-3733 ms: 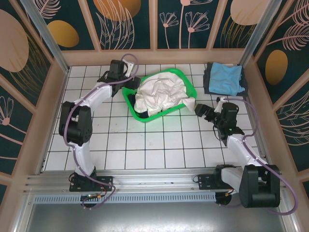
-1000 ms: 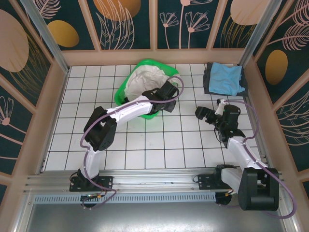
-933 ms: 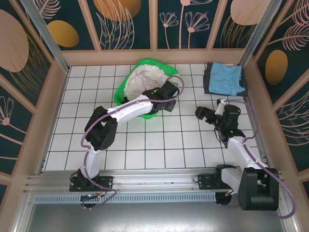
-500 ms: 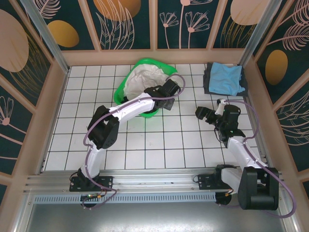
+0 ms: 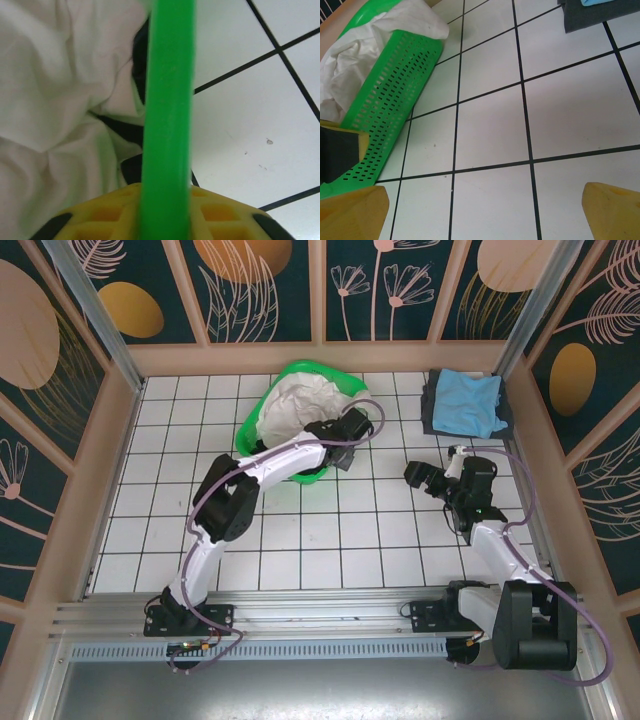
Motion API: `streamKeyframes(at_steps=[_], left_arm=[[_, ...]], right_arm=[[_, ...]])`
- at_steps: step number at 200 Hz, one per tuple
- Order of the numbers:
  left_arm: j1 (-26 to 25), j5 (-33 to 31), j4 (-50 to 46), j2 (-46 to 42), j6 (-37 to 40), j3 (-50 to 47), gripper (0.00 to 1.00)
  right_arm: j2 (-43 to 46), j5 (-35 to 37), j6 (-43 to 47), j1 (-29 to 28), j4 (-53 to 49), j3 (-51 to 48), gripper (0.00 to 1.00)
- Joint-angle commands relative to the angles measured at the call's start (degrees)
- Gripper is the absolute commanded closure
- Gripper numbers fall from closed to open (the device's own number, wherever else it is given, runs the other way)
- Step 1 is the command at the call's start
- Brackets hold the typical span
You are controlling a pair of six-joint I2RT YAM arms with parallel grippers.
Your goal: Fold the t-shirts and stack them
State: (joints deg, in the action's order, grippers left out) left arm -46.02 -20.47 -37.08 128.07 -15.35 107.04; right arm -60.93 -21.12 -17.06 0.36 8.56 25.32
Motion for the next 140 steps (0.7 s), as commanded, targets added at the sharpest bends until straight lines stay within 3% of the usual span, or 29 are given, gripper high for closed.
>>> streamKeyframes(at_steps=[1,59,76,122,140], left_arm=[[0.50,-0.55,-0.89,-2.84,-0.27,-3.88,0.87],[6.74,-5.44,6.19,-16.90,0.95,-25.11,1.00],[10.36,-6.00,6.78,-17.24,1.85,-26.22,1.00],[17.36,-11.02,13.19,-18.95,13.44,-28.69,1.00],[21.17,-9.30,15.83,-21.24,16.27,-30.35,1.00]], right_arm=[[-0.14,-0.67,-0.59,0.47,1.27,-0.90,0.01],[-0.67,-0.76,-0.80,0.52,1.92,-0.98,0.01],[-0.92,-0.58,-0.78,0.61,1.95,-0.97,0.01],[-1.21,0.89,-0.38,0.66,1.15,-0.71,0.01],[-1.33,0.94,-0.18,0.69,0.94,-0.59,0.01]])
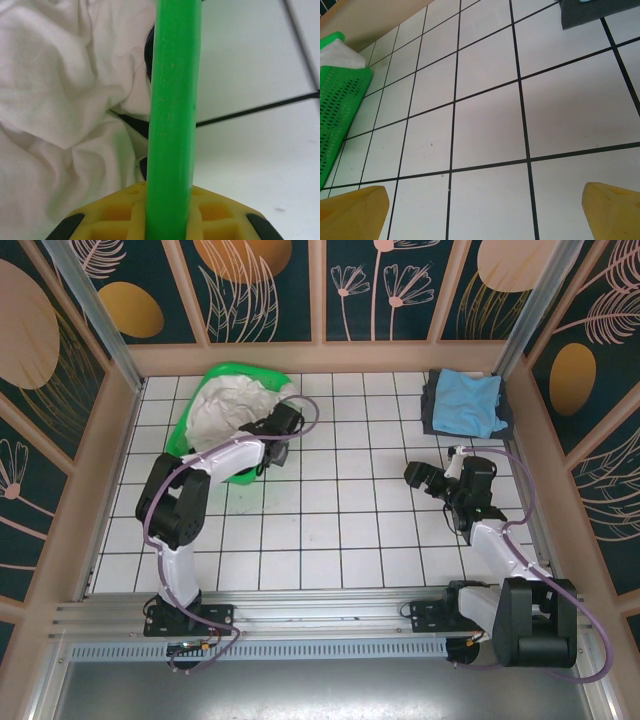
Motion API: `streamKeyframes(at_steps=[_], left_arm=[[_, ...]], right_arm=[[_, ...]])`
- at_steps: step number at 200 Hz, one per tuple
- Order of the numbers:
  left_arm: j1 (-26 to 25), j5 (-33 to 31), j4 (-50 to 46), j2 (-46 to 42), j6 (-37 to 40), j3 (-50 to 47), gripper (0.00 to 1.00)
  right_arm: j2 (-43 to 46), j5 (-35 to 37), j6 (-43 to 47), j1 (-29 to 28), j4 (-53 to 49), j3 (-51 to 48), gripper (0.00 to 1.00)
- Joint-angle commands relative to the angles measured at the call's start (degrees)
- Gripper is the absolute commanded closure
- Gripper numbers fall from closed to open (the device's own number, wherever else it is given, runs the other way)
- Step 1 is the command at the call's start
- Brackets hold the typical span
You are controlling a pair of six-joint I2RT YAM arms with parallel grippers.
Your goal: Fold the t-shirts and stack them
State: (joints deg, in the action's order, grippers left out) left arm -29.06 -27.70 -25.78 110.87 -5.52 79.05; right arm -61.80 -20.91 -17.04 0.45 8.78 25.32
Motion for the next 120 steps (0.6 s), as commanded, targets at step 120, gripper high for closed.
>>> streamKeyframes(at_steps=[120], left_arm=[[19.39,0.00,8.83,-2.84,8.32,-3.45,0.88]], right_arm=[[-1.60,2.53,0.84,0.96,-1.54,0.74,0.01]])
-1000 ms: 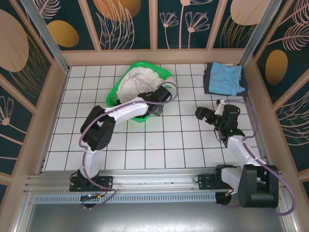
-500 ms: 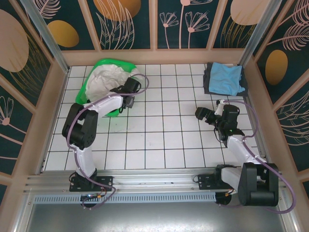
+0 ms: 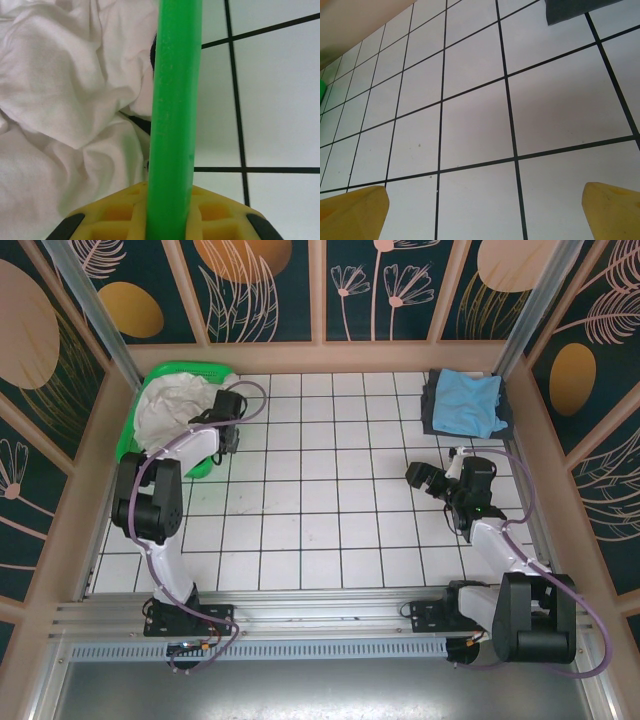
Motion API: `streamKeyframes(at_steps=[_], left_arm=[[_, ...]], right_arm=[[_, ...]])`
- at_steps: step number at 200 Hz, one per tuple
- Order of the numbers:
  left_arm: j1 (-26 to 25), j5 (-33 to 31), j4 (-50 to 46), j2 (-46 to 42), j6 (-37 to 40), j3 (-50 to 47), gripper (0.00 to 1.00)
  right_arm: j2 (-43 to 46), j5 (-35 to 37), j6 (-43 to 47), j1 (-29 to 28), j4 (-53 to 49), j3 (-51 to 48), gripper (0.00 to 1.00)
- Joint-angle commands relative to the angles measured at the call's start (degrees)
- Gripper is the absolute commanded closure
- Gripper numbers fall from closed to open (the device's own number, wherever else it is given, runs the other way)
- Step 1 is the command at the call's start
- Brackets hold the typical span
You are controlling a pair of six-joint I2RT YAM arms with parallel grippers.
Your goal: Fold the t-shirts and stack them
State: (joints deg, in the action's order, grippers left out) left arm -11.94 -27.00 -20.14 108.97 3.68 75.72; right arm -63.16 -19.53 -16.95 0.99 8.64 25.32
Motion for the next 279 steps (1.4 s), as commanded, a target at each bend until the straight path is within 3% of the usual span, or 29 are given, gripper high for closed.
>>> streamKeyframes(at_steps=[1,37,48,61,65,68,71,105,140,172,184,233,279], left_arm=[[2.36,-0.69,3.19,-0.99,-0.96,-0.13,0.88],[2.84,5.56,0.36,-2.95,-3.58,2.38,0.57],[2.76,7.67,-0.54,-3.80,-4.73,3.22,0.39],[2.76,9.94,-0.76,-5.31,-6.34,3.44,0.26],[2.74,10.94,-0.73,-5.84,-6.61,3.40,0.17],[2.73,11.67,-0.64,-6.21,-6.73,3.38,0.04],[2.78,12.23,-0.57,-6.61,-6.94,3.38,0.01],[2.72,14.51,0.18,-10.17,-9.67,3.71,0.01],[2.91,9.77,3.59,-13.53,-13.10,3.58,0.01],[5.15,3.34,1.87,-14.33,-21.55,5.57,0.01],[6.53,4.03,1.16,-14.53,-22.44,5.53,0.01],[11.24,3.50,-6.18,-6.62,-25.98,10.69,0.03],[15.06,8.55,-6.78,-2.55,-29.07,12.79,0.06]], right_arm=[[-0.27,1.15,0.77,0.41,-1.42,0.76,0.01],[-0.60,1.18,0.60,0.41,-0.66,0.74,0.01],[-0.88,1.07,0.60,0.38,-0.75,0.78,0.01],[-1.06,0.90,0.69,0.41,-0.83,0.78,0.01],[-1.02,0.67,0.77,0.41,-0.81,0.78,0.01],[-1.04,0.58,0.85,0.41,-0.71,0.71,0.01],[-1.02,0.50,0.86,0.37,-0.70,0.70,0.01],[-0.47,0.54,0.78,0.41,-0.71,0.54,0.01],[0.26,0.35,1.04,0.41,-0.80,0.43,0.01],[0.91,0.22,0.55,0.40,-1.16,0.44,0.01],[0.92,-0.02,0.43,0.33,-1.00,0.53,0.01],[0.27,-0.25,0.24,0.41,-1.00,0.76,0.01],[-0.44,-0.24,0.34,0.33,-1.07,0.86,0.01]])
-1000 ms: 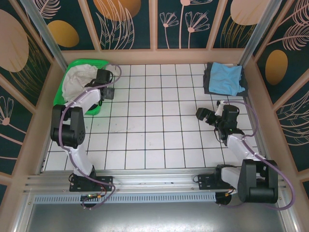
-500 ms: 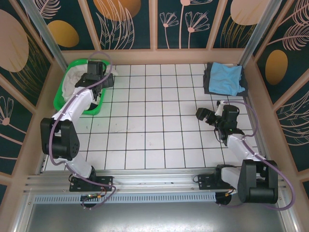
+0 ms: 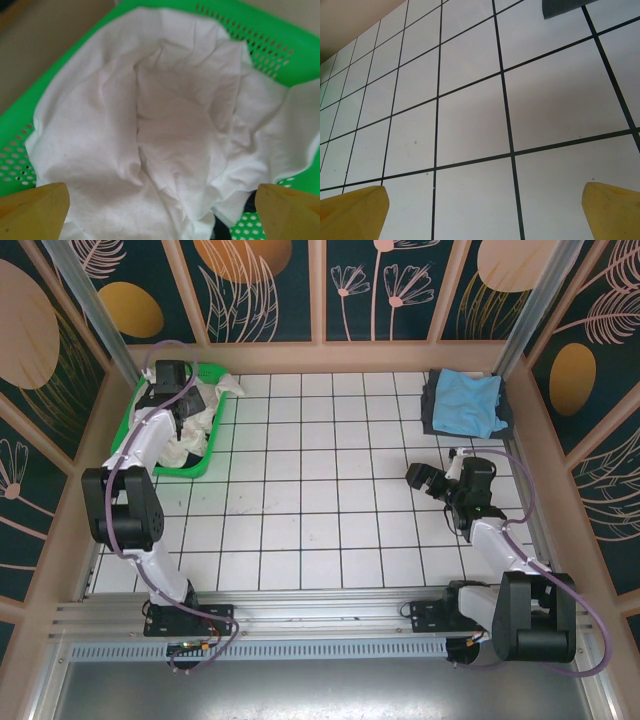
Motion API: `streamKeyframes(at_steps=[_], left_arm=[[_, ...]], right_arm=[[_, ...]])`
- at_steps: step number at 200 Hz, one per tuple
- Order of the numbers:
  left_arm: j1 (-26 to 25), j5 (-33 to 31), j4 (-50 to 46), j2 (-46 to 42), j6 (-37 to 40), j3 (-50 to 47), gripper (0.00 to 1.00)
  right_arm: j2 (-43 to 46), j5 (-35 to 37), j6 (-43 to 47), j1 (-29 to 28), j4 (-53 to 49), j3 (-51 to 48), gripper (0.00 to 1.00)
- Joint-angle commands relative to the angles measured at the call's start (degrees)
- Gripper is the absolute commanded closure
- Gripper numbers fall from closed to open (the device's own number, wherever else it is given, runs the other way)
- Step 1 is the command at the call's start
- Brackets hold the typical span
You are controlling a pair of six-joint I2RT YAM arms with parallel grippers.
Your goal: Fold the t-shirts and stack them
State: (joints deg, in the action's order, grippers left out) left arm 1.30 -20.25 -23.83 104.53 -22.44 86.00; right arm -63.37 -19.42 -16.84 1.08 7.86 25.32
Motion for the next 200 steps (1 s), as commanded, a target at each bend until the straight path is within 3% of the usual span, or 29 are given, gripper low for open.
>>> streamKeyframes(at_steps=[1,79,120,155,188,200], left_arm=[[1.88,1.75,-3.07,1.94,-2.96,2.56,0.06],[2.65,2.85,-5.95,10.14,-3.77,9.00,0.13],[2.65,0.45,-8.16,16.29,-5.30,13.58,0.15],[2.66,2.70,-10.89,20.56,-5.84,17.33,0.51],[2.66,3.58,-9.56,15.33,-5.23,14.77,0.79],[2.70,4.29,-9.34,11.97,-4.60,14.64,0.85]], right_arm=[[-0.28,-0.35,0.23,0.24,-0.25,0.87,0.01],[-0.96,-1.23,0.41,0.24,0.48,0.61,0.01],[-1.28,-1.36,0.39,0.24,0.85,0.30,0.01],[-1.17,-1.25,0.41,0.28,1.12,-0.04,0.01],[-1.33,-2.15,0.14,0.32,1.49,0.24,0.01],[-1.43,-2.13,0.05,0.28,1.57,0.17,0.01]])
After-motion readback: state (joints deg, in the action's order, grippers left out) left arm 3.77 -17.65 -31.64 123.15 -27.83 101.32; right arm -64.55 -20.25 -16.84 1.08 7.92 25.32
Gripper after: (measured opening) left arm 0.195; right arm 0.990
